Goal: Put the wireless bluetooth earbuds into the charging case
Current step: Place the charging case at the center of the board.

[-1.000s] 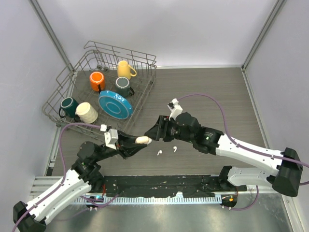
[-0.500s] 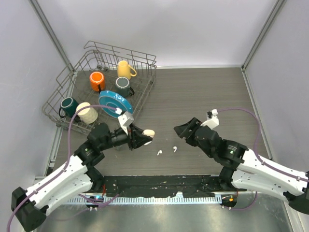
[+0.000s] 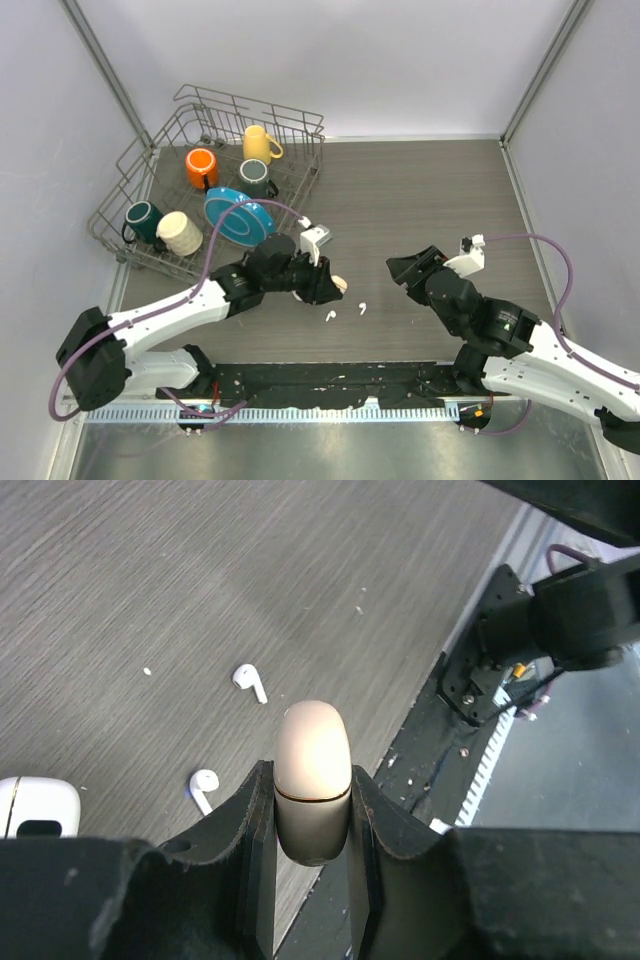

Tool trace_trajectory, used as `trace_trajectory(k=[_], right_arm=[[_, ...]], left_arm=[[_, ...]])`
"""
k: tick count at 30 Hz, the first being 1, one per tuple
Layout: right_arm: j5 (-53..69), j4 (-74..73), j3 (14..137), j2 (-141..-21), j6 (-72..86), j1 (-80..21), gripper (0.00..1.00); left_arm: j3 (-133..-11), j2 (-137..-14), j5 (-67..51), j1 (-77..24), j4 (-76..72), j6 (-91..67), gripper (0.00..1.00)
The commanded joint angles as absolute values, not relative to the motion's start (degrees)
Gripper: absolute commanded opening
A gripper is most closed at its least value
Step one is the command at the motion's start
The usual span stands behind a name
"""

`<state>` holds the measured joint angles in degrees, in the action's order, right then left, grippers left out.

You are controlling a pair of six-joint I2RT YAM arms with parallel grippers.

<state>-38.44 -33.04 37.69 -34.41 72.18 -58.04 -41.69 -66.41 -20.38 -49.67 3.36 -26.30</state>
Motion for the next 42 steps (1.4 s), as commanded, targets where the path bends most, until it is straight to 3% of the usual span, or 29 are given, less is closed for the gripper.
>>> trace_trajectory(k=[1,29,42], right_arm=[[-41.5,-34.5,39.7,-33.5,72.9,-58.1,0.63],[-40.3,-38.2,41.1,-29.8,72.0,-58.1,0.63],[-40.6,-38.2,39.8,-28.6,72.3,-58.1,0.63]], left_arm=[[-45.2,-72.0,-14.9,-50.6,2.7,-30.6,0.00],[-53.8,-99.5,-10.9,-52.9,-5.4,-39.9,0.04],[-55.6,-102.7,-7.1,-53.7,-0.2,-40.1,0.12]])
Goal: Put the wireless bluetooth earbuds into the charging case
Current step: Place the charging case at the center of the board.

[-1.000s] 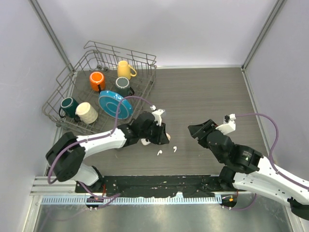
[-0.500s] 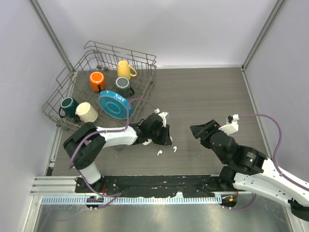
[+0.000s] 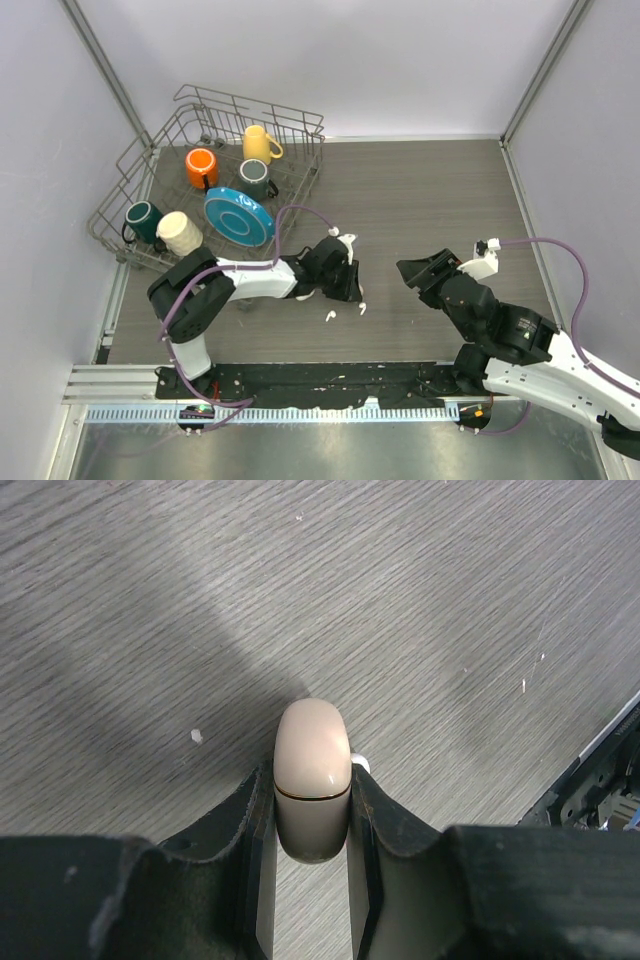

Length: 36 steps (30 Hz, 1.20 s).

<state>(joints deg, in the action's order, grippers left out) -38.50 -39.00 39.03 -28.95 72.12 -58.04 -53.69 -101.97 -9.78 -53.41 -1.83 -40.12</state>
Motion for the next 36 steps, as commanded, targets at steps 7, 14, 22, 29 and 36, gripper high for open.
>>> trace_trajectory(k=[7,14,22,29,36], right_arm=[[-41.0,-38.2,40.6,-29.3,72.1,-58.1,0.64],[-40.8,-38.1,40.6,-29.5,72.2,-58.1,0.64],[-40.5,-38.2,40.8,-29.2,71.8,-58.1,0.64],[-40.6,-38.2,40.5,-28.6,71.8,-58.1,0.63],[-40.6,-38.5,40.6,-27.8,71.5,-58.1,0.64]], left_arm=[[-56.9,-103.2,-4.2,-53.6,5.0,-38.9,0.22],[-60.1,-104.9,-3.1,-53.6,9.2,-37.2,0.32],[-60.7,-105.5,-2.3,-53.7,10.3,-36.9,0.45],[-60.6,-104.2,-0.5,-53.6,11.0,-36.6,0.47],[-62.7,-104.0,4.3,-53.7,14.8,-34.7,0.51]])
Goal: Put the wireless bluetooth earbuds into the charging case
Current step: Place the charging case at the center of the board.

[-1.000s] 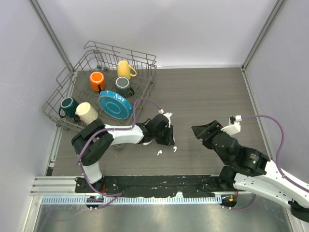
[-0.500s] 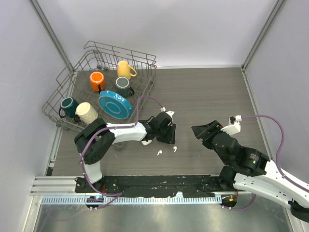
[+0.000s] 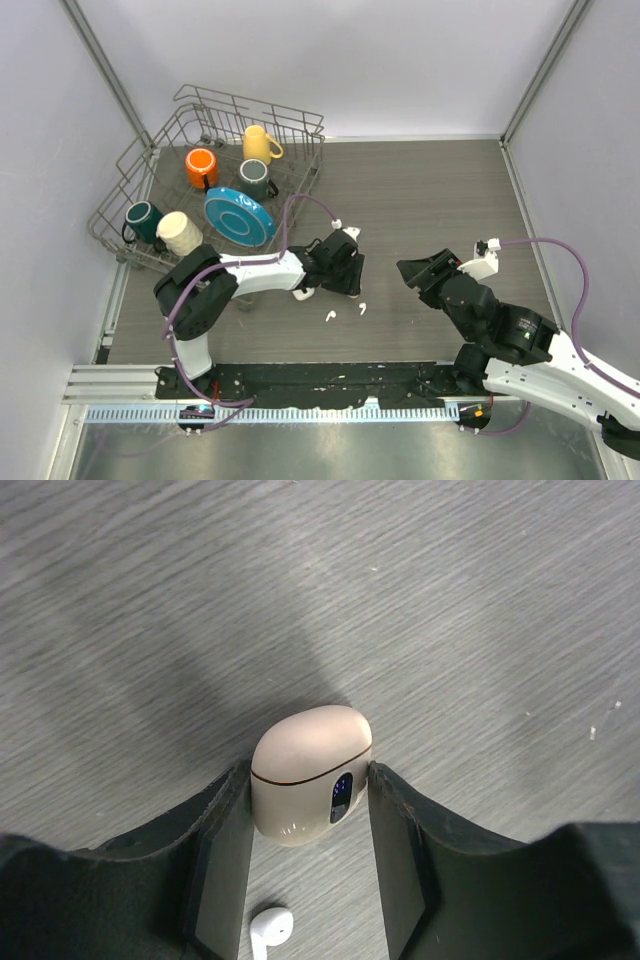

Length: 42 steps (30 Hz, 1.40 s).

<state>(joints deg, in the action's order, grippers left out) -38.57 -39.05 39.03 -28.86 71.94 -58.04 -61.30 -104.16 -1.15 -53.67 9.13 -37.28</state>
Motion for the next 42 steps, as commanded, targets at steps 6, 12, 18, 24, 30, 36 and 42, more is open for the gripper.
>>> trace_trajectory(k=[6,12,18,24,30,36,42], right_arm=[[-41.6,-39.2,40.4,-26.0,71.1,-58.0,0.64],[-41.3,-39.5,40.2,-25.0,71.0,-58.1,0.64],[-40.4,-39.4,40.2,-25.2,71.2,-58.1,0.63],[-39.9,-39.5,40.0,-25.3,71.6,-58.1,0.63],[-39.6,-39.5,39.9,-25.3,71.7,-58.1,0.64],[-39.6,-39.5,39.7,-25.1,71.8,-58.0,0.63],[-39.7,-39.5,39.6,-25.0,71.7,-58.1,0.64]], left_arm=[[-64.1,-102.5,7.0,-53.6,16.7,-33.2,0.52],[-65.1,-102.0,7.5,-53.6,18.1,-31.7,0.57],[-65.5,-101.5,7.6,-53.6,18.9,-31.3,0.58],[-66.5,-100.8,6.1,-53.6,19.2,-30.4,0.59],[-66.9,-102.3,3.3,-53.6,18.4,-31.3,0.59],[-67.1,-102.6,2.2,-53.6,17.2,-32.0,0.59],[-67.1,-100.3,1.8,-53.6,16.2,-32.5,0.59]])
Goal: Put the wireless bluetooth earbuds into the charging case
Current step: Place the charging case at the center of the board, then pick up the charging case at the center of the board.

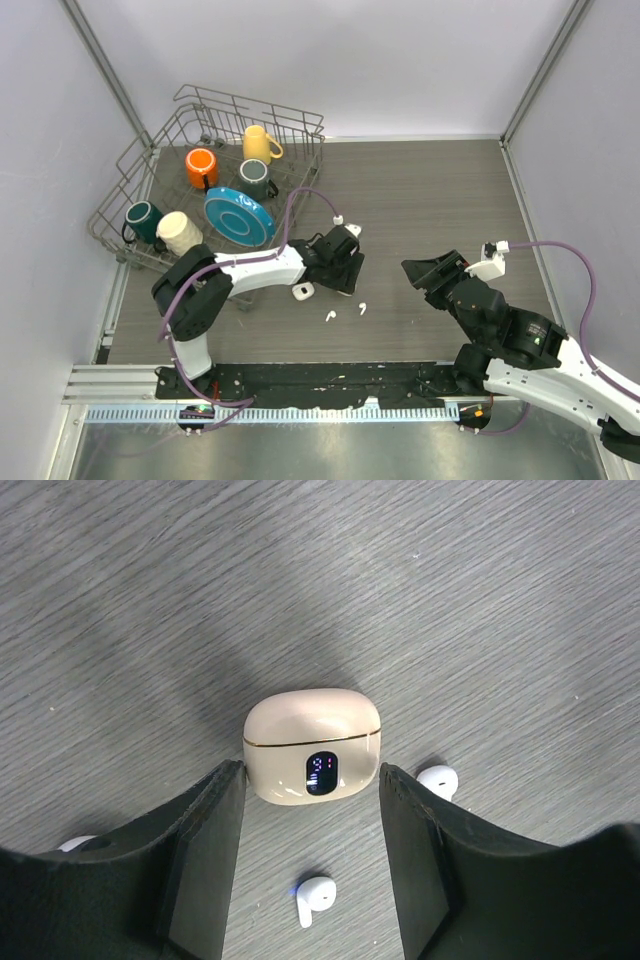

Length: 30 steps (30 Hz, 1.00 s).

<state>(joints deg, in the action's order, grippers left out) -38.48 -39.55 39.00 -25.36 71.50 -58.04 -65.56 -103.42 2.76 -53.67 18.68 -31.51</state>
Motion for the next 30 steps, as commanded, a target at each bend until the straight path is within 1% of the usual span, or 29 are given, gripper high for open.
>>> trace_trajectory(k=[1,6,10,15,18,21,25,27,28,30], right_arm=[[-39.8,-39.6,39.6,-25.0,71.7,-58.1,0.64],[-40.0,-39.7,39.6,-24.8,71.7,-58.1,0.64],[-40.0,-40.1,40.0,-24.8,71.3,-58.1,0.64],[-41.7,-42.0,40.9,-24.7,69.3,-58.1,0.63],[-45.6,-46.3,41.9,-23.6,68.6,-58.1,0.65],[-48.0,-46.8,42.4,-20.9,65.0,-58.1,0.66],[-48.6,-45.4,42.8,-19.7,59.7,-58.1,0.68],[-48.0,-44.1,43.0,-20.6,56.8,-58.1,0.70],[-46.8,-43.4,43.1,-21.4,55.2,-58.1,0.70],[-45.1,-41.7,43.3,-24.2,51.5,-58.1,0.71]], left_arm=[[-67.0,-99.2,2.0,-53.6,16.0,-32.5,0.59],[-66.7,-96.0,3.2,-53.6,16.2,-32.8,0.59],[-67.6,-92.7,5.4,-53.7,19.1,-31.6,0.59],[-66.6,-84.1,6.8,-53.6,18.9,-30.4,0.59],[-65.4,-78.4,6.9,-53.7,18.5,-29.2,0.59],[-63.4,-73.8,7.6,-53.6,17.5,-28.5,0.59],[-59.2,-65.3,12.5,-53.5,14.3,-29.5,0.61],[-56.3,-62.8,13.4,-53.6,12.9,-30.1,0.77],[-55.2,-60.3,13.8,-53.5,11.1,-30.4,1.00],[-52.8,-58.0,14.3,-53.6,9.7,-31.3,1.00]])
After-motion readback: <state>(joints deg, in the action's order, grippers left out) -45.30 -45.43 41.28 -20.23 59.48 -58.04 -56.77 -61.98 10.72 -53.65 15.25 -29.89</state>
